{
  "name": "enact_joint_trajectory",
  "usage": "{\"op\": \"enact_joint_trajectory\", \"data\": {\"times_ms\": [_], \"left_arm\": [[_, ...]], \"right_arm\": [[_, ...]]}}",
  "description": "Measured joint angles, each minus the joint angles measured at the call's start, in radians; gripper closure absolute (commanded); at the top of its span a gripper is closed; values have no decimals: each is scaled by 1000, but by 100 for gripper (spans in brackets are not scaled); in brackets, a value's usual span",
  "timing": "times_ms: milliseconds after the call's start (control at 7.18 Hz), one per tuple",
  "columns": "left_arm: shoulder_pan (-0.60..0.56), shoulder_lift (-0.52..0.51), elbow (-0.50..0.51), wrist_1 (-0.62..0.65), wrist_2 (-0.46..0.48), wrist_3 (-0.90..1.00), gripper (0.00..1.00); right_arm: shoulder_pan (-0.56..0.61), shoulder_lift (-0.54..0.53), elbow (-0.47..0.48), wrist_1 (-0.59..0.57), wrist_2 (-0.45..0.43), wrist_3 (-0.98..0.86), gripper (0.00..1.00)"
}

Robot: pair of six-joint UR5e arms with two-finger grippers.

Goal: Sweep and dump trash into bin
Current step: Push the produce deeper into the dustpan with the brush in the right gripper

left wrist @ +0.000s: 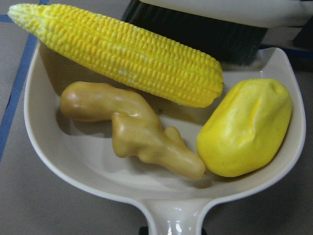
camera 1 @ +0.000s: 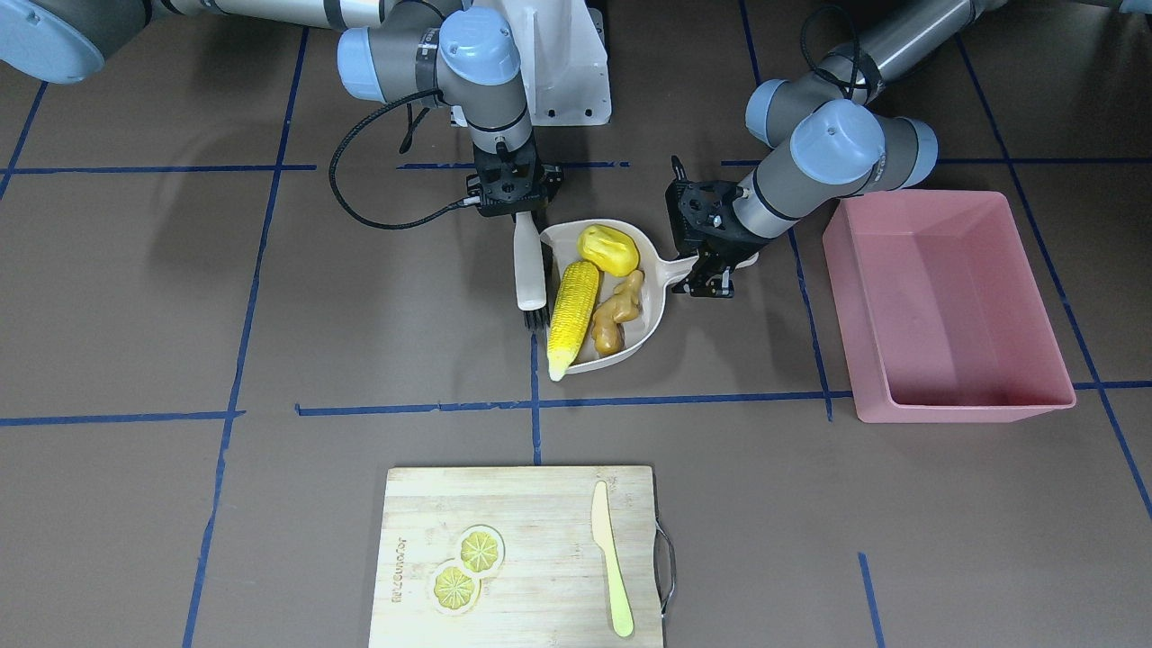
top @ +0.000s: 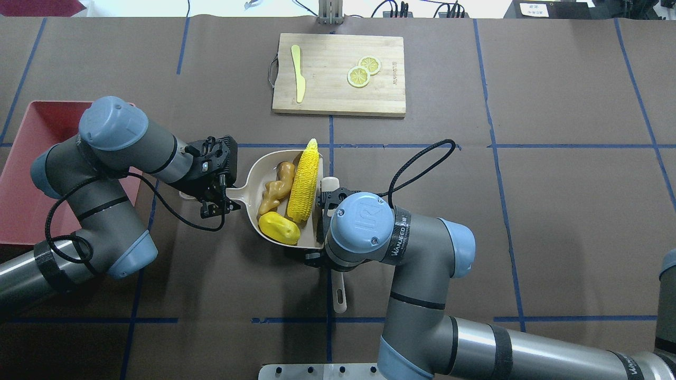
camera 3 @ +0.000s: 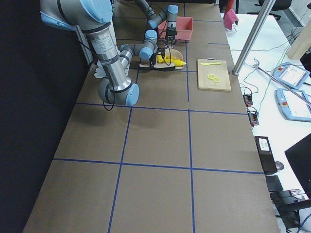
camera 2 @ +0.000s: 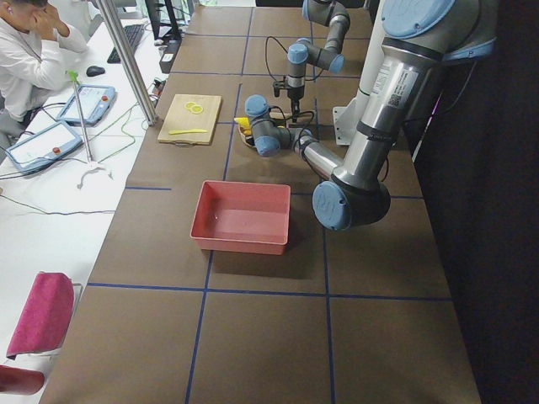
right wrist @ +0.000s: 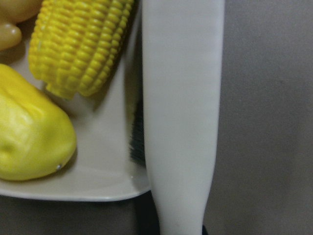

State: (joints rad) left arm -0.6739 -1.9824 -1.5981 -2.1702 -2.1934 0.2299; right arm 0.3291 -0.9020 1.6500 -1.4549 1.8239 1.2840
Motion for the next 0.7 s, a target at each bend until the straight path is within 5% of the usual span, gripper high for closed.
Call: {"op": "enact_joint_trajectory", "data": {"times_ms": [696], "left_arm": [[2, 11, 6, -71, 0, -21, 100]], "right_arm": [[6, -2, 26, -47, -5, 0, 100]]}}
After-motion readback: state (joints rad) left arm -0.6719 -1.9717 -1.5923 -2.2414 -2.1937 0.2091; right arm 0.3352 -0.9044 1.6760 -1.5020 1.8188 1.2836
